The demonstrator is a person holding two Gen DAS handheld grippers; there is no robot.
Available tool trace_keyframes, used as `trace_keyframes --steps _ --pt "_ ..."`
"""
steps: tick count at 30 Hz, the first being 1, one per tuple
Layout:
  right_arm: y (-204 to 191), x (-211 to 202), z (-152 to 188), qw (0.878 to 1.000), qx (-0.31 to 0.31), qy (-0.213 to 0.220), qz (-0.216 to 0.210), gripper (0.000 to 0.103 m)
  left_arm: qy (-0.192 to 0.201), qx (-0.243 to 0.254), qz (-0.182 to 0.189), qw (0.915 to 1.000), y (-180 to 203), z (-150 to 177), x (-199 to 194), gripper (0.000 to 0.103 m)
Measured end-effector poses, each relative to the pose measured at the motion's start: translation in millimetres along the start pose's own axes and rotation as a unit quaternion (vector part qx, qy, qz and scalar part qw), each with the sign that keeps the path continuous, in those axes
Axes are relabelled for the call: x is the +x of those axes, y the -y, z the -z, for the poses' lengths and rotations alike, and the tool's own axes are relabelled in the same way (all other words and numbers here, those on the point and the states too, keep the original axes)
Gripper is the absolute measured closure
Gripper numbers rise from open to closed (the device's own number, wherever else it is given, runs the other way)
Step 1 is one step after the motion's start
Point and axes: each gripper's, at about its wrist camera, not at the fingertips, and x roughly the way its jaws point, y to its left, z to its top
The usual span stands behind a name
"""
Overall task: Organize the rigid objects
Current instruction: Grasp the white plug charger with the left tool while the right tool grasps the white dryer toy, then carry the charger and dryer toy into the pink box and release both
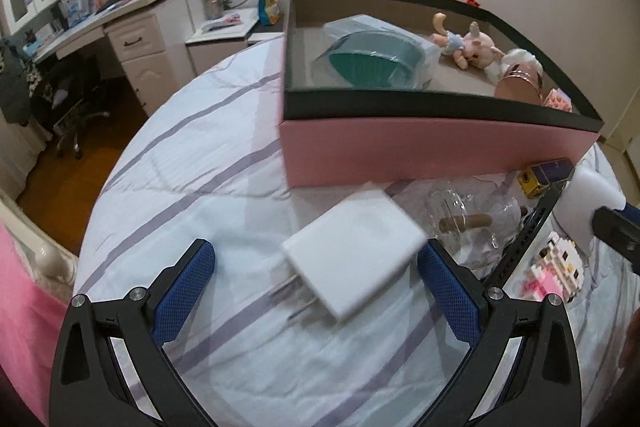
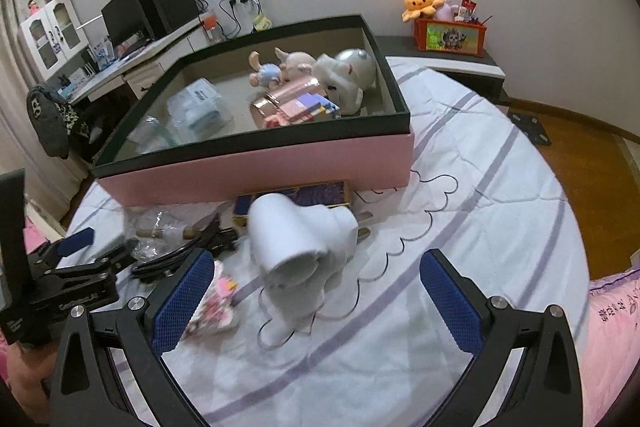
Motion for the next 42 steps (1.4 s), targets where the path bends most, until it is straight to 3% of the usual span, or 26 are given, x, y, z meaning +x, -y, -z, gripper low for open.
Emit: trace_keyframes --steps 3,6,7,8,15,28,33,42 --pt "2.8 11.6 -1.0 1.000 -0.001 -0.006 0.002 0.006 0.007 0.005 0.013 0.9999 2.0 -2.7 -0.2 0.019" --pt "3.2 15.7 2.3 1.000 -0.005 -0.006 -0.003 0.031 0.015 0.012 0.023 0.9995 3.8 -3.0 -2.2 0.039" --pt "2.6 14.7 2.4 1.000 -0.007 -0.004 -0.005 0.032 0.018 0.015 0.026 0.9994 4.5 -2.6 -4.0 0.039" --pt "0.8 13.7 2.5 1.000 -0.013 -0.002 -0.006 0.040 0.018 0.016 0.030 0.9993 4.9 -2.1 -5.1 0.039" --pt "-2.7 4.3 7.0 0.999 -0.020 0.004 -0.035 0.041 0.026 0.006 0.056 0.9981 1.5 5.2 -18.5 0.039" --pt "-8.4 -32.9 6.0 0.998 -0.022 0.030 -0.053 0.041 0.051 0.000 0.059 0.9969 -4.9 12.0 -55.2 0.039" --pt "-12.0 -44.1 -8.8 0.997 -0.032 0.049 -0.058 0.041 0.079 0.009 0.066 0.9947 -1.6 -4.0 -75.5 0.039" --pt "-18.2 -44.7 -75.5 0.992 -0.060 0.094 -0.053 0.041 0.137 0.024 0.077 0.9873 13.2 -74.9 -83.9 0.039"
